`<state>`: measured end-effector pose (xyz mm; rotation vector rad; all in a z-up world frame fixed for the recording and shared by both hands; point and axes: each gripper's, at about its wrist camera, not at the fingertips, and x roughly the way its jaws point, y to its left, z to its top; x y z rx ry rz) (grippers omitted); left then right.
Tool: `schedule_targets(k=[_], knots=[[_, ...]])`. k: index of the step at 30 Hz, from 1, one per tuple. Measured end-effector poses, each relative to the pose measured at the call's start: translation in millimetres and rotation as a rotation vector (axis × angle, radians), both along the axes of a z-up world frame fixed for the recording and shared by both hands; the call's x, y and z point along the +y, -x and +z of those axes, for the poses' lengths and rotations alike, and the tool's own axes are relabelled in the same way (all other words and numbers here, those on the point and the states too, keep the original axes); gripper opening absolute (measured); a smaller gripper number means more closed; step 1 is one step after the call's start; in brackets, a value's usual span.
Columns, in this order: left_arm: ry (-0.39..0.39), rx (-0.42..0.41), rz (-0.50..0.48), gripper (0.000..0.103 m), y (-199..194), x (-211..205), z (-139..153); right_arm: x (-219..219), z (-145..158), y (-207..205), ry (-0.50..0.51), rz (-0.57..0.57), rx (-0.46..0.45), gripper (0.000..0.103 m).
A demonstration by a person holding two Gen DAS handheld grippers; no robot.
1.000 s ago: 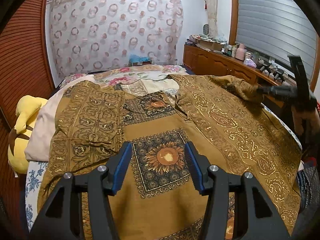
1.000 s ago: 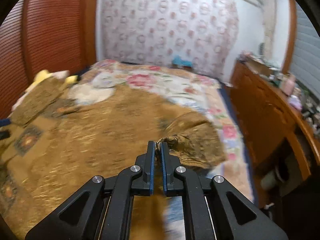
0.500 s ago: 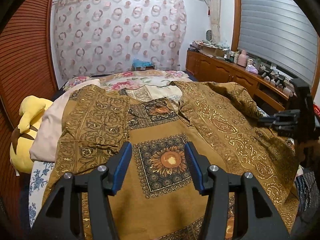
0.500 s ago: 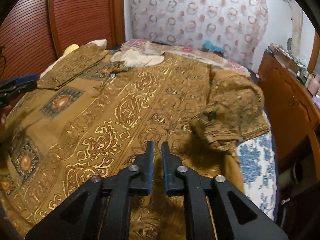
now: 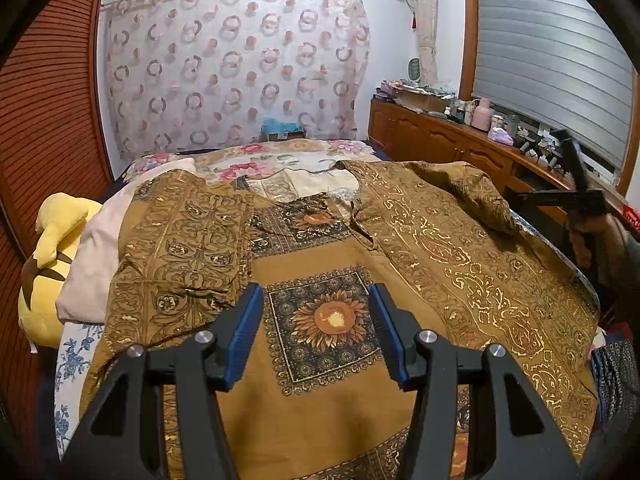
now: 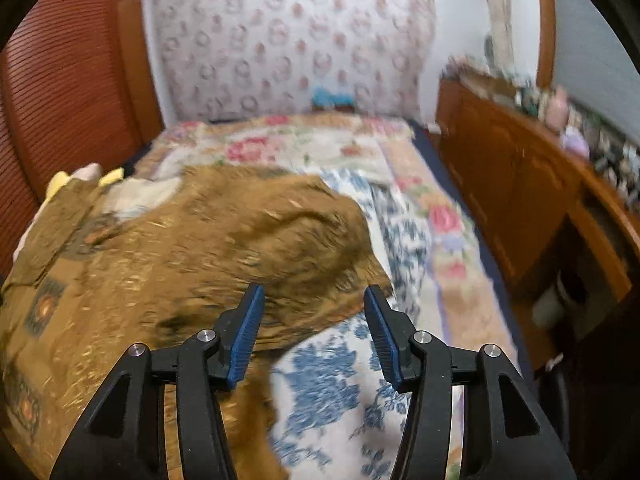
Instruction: Fold small clothes
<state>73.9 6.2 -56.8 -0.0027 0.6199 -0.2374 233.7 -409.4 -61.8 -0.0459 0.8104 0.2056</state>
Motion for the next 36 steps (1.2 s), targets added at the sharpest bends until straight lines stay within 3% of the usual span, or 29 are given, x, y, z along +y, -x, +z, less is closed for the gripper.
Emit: schedule_targets(k=[5, 6, 7, 9, 10, 12, 15, 20, 26, 27, 30, 36], knots=[[-0.005, 0.004, -0.003, 0.053, 0, -2, -1, 1, -28, -31, 0.067, -0.017, 0.082, 0.053], [-0.005, 0.003, -0.004, 0.053, 1, -2, -1, 3, -31, -33, 0.076, -0.009, 0.084, 0.048], [-0.006, 0.003, -0.002, 0.053, 1, -2, -1, 4, -30, -32, 0.077, 0.019, 0.07, 0.035], [-0.005, 0.003, 0.0, 0.053, 1, -1, -1, 14, -28, -30, 0.118, 0.074, 0.057, 0.024], [-0.004, 0.004, 0.001, 0.053, 1, -1, -1, 15, -29, -29, 0.118, 0.085, 0.062, 0.013], [-0.002, 0.003, 0.004, 0.053, 2, 0, -2, 21, -29, -26, 0.131, 0.114, 0.069, 0.006], [-0.002, 0.001, 0.007, 0.053, 3, 2, -2, 26, -27, -24, 0.123, 0.125, 0.068, 0.005], [0.01, -0.002, 0.018, 0.053, 3, 7, 0, 43, 8, -9, 0.048, 0.171, -0.027, 0.004], [0.017, -0.002, 0.023, 0.053, 3, 9, 1, 105, 57, 22, -0.014, 0.352, -0.124, 0.005], [0.019, -0.004, 0.023, 0.053, 3, 10, 1, 114, 63, 27, -0.025, 0.37, -0.136, 0.01], [0.021, -0.009, 0.026, 0.053, 4, 14, 4, 126, 72, 36, -0.043, 0.386, -0.163, 0.044], [0.02, -0.013, 0.04, 0.053, 0, 22, 6, 119, 60, 28, 0.022, 0.352, -0.154, 0.047]])
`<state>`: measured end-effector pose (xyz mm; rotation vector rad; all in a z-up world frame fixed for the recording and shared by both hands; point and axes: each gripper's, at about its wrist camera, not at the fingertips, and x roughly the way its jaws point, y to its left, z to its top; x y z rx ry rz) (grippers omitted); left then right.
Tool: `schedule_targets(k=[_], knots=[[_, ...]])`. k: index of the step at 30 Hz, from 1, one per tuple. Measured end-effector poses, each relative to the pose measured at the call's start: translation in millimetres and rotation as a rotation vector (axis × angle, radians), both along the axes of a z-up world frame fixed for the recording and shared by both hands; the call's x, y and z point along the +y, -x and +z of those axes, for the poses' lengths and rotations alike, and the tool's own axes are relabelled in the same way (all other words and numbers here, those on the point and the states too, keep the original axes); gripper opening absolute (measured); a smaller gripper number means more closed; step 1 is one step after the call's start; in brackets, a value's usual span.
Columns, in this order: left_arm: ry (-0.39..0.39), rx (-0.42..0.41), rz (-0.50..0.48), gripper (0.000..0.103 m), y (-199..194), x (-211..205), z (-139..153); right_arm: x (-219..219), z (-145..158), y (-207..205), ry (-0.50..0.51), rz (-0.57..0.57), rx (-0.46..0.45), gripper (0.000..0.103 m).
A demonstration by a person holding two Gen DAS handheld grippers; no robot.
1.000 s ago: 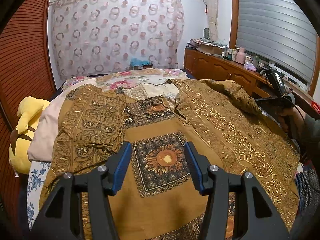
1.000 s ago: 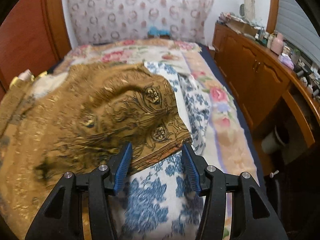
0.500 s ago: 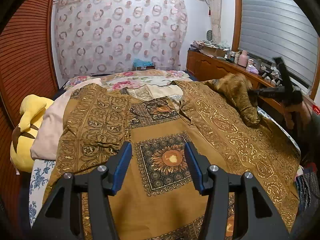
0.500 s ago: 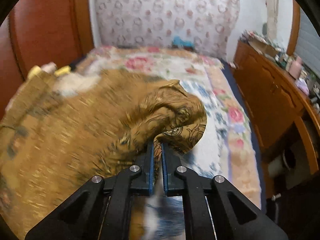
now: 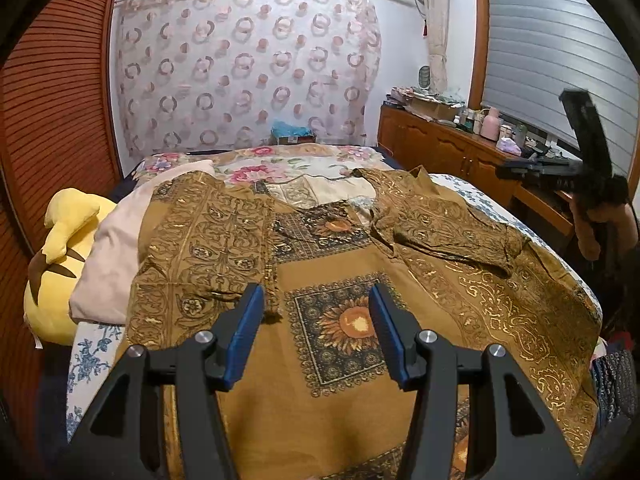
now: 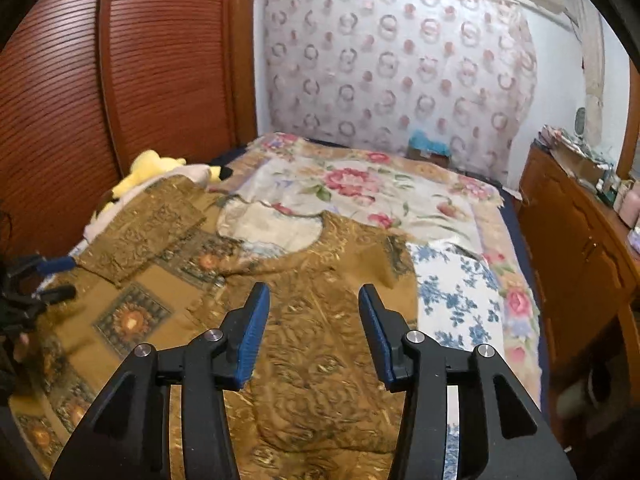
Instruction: Fold small clothes
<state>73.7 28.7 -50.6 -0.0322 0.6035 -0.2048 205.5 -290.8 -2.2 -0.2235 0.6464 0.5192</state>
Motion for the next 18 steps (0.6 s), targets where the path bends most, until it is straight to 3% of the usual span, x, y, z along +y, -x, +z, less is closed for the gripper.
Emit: schedule_targets(k=[10, 18], knots=[[-0.049, 0.032, 0.038, 0.053, -37, 28, -4, -16, -60, -38, 0.098, -0.07, 0.119, 0.048], [-0.057, 0.06, 0.055, 0.056, -77, 55, -3, -15, -73, -74, 0.103, -0.068, 0.162, 0.048]])
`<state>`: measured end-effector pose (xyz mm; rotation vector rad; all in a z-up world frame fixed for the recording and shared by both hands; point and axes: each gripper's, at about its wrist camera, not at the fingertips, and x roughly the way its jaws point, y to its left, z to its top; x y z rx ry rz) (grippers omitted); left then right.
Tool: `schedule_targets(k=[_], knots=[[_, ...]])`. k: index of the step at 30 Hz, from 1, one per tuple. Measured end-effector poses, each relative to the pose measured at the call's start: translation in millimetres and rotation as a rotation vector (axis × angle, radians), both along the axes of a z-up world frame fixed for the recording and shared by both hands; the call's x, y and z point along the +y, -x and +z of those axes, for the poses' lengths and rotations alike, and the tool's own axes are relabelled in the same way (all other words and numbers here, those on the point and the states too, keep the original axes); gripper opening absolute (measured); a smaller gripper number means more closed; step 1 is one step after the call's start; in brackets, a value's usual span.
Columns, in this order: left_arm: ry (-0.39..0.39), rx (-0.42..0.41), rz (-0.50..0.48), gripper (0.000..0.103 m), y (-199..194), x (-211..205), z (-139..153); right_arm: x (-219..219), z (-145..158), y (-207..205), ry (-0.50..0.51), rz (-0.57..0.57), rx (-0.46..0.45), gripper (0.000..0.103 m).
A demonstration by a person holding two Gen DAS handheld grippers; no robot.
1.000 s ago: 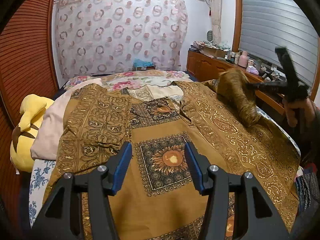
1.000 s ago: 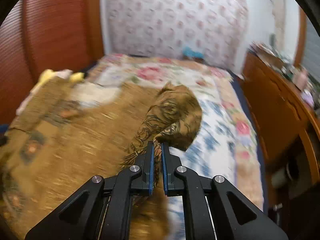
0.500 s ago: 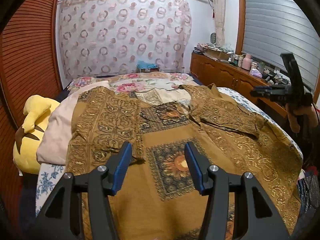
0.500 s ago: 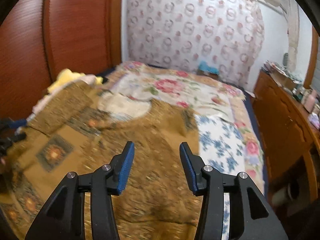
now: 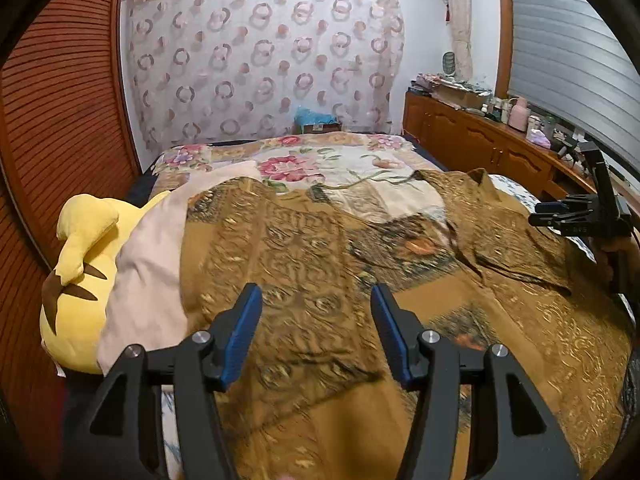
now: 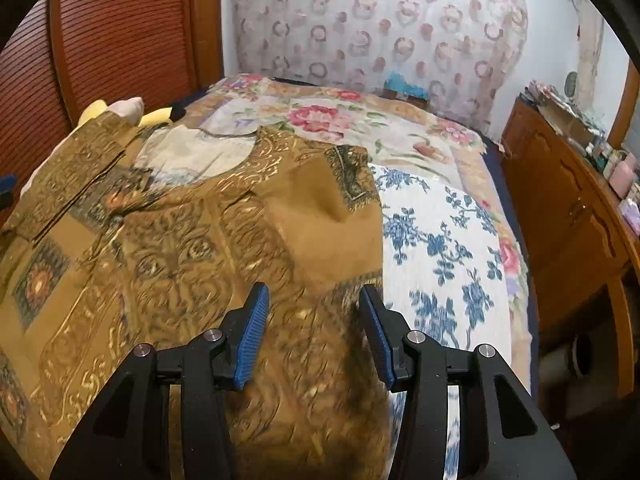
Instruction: Fold small clothes
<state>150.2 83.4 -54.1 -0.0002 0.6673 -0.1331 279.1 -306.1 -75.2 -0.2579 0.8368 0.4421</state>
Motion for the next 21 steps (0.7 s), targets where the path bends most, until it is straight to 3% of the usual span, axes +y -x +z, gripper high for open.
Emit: schedule_targets(k=[14, 21], knots=[[-0.015, 0.127, 0.043, 0.058, -67, 34, -27, 18, -1, -73, 0.003, 0.052, 0.055, 0.048], [-0.005, 0.147, 0.061, 0.058, -82, 49, -28, 22, -6, -102, -0.01, 0.066, 0.072, 0.047]])
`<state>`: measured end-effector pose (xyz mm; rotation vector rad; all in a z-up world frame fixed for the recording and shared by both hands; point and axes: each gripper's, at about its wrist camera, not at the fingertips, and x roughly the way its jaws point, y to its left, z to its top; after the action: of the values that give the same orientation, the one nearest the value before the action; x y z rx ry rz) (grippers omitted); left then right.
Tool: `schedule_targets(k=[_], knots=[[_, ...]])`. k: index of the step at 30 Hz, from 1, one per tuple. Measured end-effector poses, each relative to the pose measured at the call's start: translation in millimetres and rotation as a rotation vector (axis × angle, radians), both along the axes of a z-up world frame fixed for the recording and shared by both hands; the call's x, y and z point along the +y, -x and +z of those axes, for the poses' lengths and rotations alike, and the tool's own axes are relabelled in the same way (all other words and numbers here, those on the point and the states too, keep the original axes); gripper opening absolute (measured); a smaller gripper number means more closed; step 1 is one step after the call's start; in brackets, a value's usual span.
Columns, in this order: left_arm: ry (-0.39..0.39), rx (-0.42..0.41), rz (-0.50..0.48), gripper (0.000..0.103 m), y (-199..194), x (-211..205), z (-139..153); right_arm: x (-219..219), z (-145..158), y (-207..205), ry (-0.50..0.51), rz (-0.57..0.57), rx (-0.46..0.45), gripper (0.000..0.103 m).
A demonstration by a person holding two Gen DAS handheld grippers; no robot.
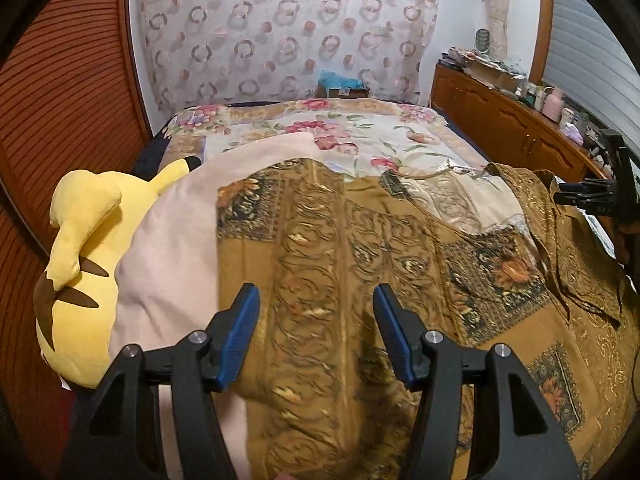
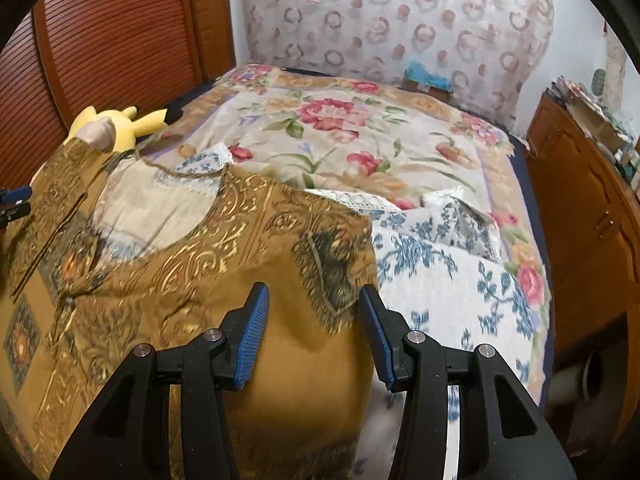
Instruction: Fold small clothes
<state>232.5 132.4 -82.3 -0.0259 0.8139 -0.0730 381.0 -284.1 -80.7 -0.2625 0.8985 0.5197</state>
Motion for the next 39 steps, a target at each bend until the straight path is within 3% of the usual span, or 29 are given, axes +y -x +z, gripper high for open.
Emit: schedule_targets(k=[2, 4, 7, 14, 16, 21, 23, 25, 27, 37, 39], knots=[[-0.006, 0.006, 0.002, 0.058, -3, 1, -1, 1, -3, -5, 0.0, 0.016, 0.004, 0.042], [-0.006, 0.009, 0.005, 0.058, -6, 3, -2, 2, -6, -6, 0.002, 0.045, 0.009, 0.017], [0.001, 0.013, 0.007, 0.058, -9, 5, -2, 7, -7, -5, 0.003, 0.086, -0.001, 0.003], [-0.005, 0.002, 0.024, 0.058, -14, 15, 1, -17, 14, -11, 0.017, -0.008, -0.094, 0.0], [-0.003, 0.0, 0.039, 0.058, -17, 20, 1, -33, 20, -21, 0.025, -0.072, -0.101, 0.0], [-0.005, 0.018, 0.065, 0.058, -25, 31, -3, -47, 21, -27, 0.037, -0.111, -0.091, 0.0], [-0.002, 0.026, 0.069, 0.058, -29, 35, -5, -49, 21, -28, 0.028, -0.129, -0.085, 0.007], [0.007, 0.034, 0.071, 0.058, -31, 37, -6, -52, 18, -29, 0.011, -0.127, -0.054, 0.037], [0.018, 0.039, 0.074, 0.058, -34, 41, -6, -50, 13, -27, 0.01, -0.114, -0.035, 0.055], [0.1, 0.036, 0.081, 0.058, -49, 57, -2, -48, -6, -16, -0.003, -0.092, 0.027, 0.058], [0.134, 0.04, 0.082, 0.052, -52, 62, -3, -46, -9, -12, -0.001, -0.079, 0.038, 0.058]])
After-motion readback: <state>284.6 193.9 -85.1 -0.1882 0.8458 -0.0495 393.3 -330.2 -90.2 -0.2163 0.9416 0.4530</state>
